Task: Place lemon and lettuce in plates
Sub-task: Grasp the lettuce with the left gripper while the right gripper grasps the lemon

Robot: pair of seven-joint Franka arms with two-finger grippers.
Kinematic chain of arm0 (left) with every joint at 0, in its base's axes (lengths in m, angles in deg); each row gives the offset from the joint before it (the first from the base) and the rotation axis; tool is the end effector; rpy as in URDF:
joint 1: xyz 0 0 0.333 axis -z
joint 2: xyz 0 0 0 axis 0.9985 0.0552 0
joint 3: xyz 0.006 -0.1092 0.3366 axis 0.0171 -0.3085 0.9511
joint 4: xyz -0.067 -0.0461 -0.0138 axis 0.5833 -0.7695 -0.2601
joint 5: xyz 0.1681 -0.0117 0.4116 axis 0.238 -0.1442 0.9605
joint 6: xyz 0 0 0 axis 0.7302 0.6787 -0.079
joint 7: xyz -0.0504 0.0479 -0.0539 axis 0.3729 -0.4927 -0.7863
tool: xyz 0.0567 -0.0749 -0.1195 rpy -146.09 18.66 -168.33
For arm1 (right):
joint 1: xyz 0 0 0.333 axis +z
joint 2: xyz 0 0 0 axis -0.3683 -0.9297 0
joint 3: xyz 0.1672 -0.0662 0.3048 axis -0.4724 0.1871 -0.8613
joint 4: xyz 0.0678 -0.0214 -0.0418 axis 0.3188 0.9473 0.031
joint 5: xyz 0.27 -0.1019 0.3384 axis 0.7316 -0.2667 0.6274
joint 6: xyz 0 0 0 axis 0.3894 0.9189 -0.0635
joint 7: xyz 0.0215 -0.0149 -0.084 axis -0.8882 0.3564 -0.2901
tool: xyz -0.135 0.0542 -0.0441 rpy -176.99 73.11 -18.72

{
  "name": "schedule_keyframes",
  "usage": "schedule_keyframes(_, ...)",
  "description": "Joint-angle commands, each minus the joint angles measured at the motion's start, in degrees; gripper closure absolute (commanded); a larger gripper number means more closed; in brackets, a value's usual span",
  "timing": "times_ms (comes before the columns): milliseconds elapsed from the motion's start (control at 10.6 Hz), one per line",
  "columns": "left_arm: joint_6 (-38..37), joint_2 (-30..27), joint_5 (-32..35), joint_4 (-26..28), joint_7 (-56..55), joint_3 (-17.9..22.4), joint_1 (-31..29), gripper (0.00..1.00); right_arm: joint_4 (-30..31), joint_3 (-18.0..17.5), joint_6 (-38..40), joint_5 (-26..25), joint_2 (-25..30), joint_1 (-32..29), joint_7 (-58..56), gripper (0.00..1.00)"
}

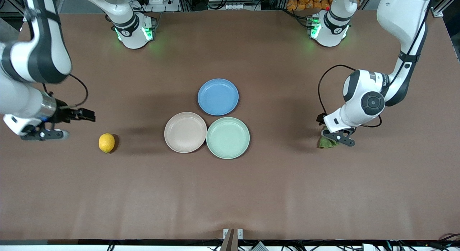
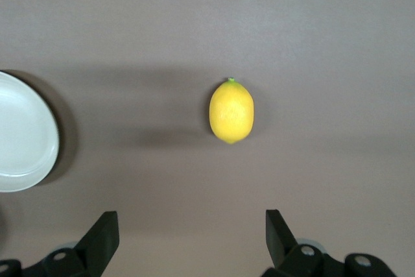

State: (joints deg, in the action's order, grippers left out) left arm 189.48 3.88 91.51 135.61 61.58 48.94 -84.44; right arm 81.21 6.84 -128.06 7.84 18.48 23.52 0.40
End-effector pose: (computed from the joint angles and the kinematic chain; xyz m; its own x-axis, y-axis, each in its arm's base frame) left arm 0.6072 -0.1130 0.1816 0.9034 -0.4186 -0.0929 -0.4198 -0.9076 0.0070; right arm 0.6537 -0.0127 0.3979 0.9896 0.0459 -0.1363 0.0446 -0.9989 -0.0123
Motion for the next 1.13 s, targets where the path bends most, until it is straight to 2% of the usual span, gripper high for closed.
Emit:
schedule_keyframes(0, 0.56, 4.21, 3.72, -3.92, 0.79, 0.04, -0.55, 0.00, -0.59, -0.27, -5.24, 0.87, -6.03, -1.47, -2.97, 0.00)
schedule_keyframes(377, 0.73, 8.87, 3.81, -7.09, 0.62, 0.04, -0.20, 0.00, 0.20, -0.27, -13.51, 0.87, -11.84, -2.17, -6.47, 0.00)
schedule_keyframes(660, 0.73, 9.58, 3.81, -7.36, 0.70, 0.04, -0.28, 0.00, 8.18, -0.27, -26.50, 0.87, -12.81, -3.76, -9.56, 0.00)
schedule_keyframes(1037, 0.73, 10.02, 3.81, -7.36, 0.70, 0.12, -0.28, 0.00, 11.28, -0.27, -33.73, 0.87, -15.28, -3.76, -9.65, 0.00)
